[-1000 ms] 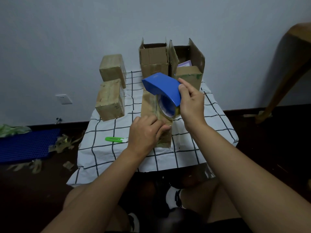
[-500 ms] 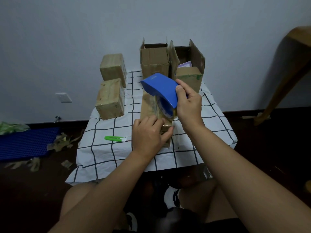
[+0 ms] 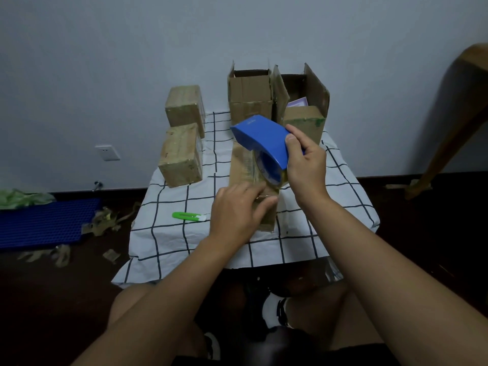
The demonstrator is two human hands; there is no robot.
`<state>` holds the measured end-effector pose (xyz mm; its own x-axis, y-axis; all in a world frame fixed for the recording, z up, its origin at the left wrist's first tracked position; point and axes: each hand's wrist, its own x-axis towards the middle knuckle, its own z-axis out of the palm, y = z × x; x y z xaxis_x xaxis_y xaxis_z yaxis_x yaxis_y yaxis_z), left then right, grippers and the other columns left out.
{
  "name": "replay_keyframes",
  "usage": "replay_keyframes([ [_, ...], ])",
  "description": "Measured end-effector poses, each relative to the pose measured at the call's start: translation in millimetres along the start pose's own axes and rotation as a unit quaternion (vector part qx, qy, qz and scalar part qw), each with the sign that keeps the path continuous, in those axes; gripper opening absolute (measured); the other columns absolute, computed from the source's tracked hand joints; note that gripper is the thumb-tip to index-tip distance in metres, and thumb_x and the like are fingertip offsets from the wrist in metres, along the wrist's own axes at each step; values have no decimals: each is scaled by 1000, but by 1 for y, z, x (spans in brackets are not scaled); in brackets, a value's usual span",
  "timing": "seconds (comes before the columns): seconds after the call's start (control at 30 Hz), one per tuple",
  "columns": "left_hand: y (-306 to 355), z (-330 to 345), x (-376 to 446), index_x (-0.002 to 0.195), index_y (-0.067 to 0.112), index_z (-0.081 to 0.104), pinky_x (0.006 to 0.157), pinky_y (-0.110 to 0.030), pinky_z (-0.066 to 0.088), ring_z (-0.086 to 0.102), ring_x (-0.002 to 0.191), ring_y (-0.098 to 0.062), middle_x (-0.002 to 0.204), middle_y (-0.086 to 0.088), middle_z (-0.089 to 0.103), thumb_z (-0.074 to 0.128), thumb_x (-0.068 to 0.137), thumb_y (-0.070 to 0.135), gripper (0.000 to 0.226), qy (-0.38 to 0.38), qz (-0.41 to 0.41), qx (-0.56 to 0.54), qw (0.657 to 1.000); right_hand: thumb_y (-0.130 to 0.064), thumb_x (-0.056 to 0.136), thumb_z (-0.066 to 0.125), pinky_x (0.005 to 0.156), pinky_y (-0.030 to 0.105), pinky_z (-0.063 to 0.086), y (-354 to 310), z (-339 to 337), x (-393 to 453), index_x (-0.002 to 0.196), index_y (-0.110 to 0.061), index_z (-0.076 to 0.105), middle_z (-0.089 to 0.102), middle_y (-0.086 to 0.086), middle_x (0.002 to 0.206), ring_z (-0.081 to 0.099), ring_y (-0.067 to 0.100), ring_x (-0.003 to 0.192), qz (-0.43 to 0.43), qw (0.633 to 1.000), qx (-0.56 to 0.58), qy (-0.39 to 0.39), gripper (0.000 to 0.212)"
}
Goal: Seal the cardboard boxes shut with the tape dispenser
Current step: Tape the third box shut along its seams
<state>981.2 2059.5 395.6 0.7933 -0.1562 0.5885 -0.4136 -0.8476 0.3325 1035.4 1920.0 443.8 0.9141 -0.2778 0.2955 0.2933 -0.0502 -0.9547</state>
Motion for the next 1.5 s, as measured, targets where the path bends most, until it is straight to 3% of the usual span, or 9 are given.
replay_keyframes([
  [0.17,-27,-21,12,91,18,75,82,-39,44,55,96,-18,100,6,68,69,88,35,18,-35,5,-76,997,-28,102,54,82,22,56,1,-1,2,129,-21,66,65,-14,113,61,1,104,9,1000,4,15,31],
  [0.3,-33,-12,10,85,10,71,78,-36,45,53,89,-23,88,2,65,71,88,27,18,-36,43,-75,996,-26,101,56,90,26,56,2,0,3,127,-19,68,66,-15,111,62,0,104,9,1000,8,23,29],
  [0.43,-39,-5,5,89,9,70,74,-32,44,50,89,-21,88,1,62,68,88,36,27,-11,54,-69,996,-26,101,56,83,19,54,2,0,3,127,-19,68,65,-17,109,62,-7,98,7,1000,10,25,29],
  [0.57,-36,3,2,80,9,63,74,-28,39,45,86,-20,83,0,57,68,87,34,26,12,60,-53,997,-26,101,55,84,21,55,2,2,1,127,-20,68,67,-10,115,62,3,105,6,1000,8,23,29],
  [0.9,-32,3,-4,87,8,67,76,-23,35,46,88,-20,86,-1,61,74,85,19,13,21,22,-76,997,-26,101,56,87,25,55,0,4,0,127,-19,68,68,-6,118,63,5,106,8,1000,8,27,29],
  [1.07,-41,0,-11,110,14,66,88,-13,36,50,102,-11,107,5,61,64,90,38,31,25,-40,-148,988,-25,101,57,91,29,56,3,2,2,126,-19,69,69,-5,119,64,6,107,18,999,24,35,29],
  [1.2,-51,-1,-13,100,14,72,91,-4,30,50,109,-8,112,5,57,64,90,29,20,60,-75,-161,982,-26,100,57,92,31,57,4,1,3,126,-20,69,69,-5,118,64,6,107,21,999,26,34,29],
  [1.37,-58,-1,-12,99,12,70,83,-15,46,51,104,10,113,10,49,64,91,31,21,19,-70,-213,974,-27,101,57,91,31,57,3,2,2,126,-22,69,68,-8,116,64,5,106,20,999,21,30,28],
  [1.5,-56,0,-12,97,11,69,78,-29,54,56,100,-3,112,13,48,61,91,35,26,25,-64,-182,981,-27,101,57,86,26,57,4,3,2,126,-21,68,68,-11,112,64,2,102,14,999,20,31,28],
])
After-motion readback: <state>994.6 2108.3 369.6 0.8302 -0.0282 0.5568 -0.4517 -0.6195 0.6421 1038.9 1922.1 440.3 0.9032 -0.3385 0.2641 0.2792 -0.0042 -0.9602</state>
